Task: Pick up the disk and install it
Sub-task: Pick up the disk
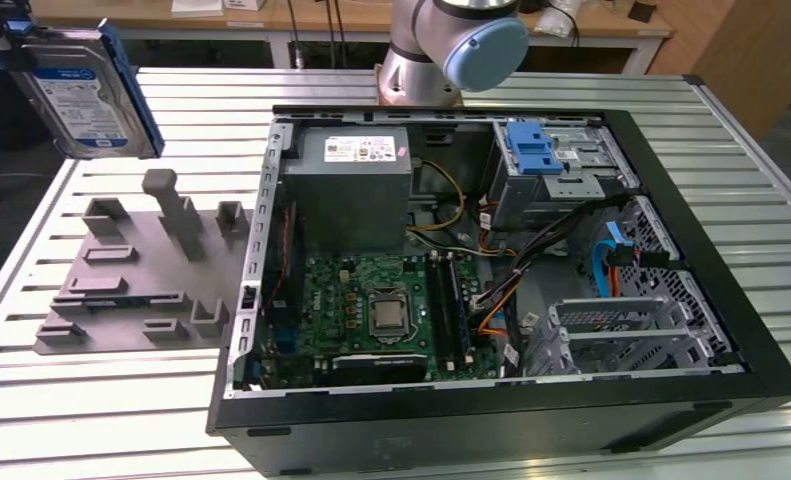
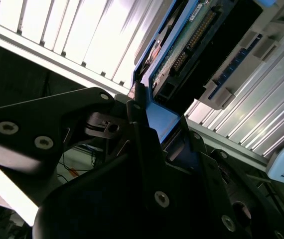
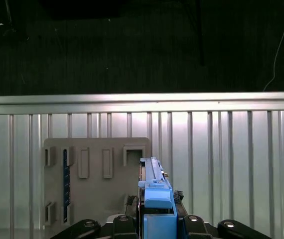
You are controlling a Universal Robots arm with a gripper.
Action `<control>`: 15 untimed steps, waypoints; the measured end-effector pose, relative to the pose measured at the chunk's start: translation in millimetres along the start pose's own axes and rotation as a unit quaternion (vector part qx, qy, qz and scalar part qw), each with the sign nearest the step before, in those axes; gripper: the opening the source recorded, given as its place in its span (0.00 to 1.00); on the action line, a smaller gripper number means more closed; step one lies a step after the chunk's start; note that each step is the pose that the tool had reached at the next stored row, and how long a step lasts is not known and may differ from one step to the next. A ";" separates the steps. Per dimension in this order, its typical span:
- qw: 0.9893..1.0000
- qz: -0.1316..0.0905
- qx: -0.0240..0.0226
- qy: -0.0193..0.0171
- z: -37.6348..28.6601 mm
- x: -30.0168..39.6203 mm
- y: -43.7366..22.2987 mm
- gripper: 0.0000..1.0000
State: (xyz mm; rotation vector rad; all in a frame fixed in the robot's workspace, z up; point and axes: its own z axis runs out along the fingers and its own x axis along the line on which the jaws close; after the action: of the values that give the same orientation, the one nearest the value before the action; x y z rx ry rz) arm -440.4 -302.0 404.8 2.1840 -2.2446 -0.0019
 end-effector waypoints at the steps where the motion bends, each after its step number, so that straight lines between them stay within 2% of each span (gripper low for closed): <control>1: 1.000 0.000 0.000 0.000 -0.5 -0.2 0.0 0.36; 15: 1.000 0.000 0.000 0.001 -13.1 -2.5 0.2 0.36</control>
State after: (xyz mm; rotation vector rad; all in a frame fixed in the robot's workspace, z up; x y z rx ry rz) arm -440.3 -299.5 417.9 2.1827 -2.2431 0.0011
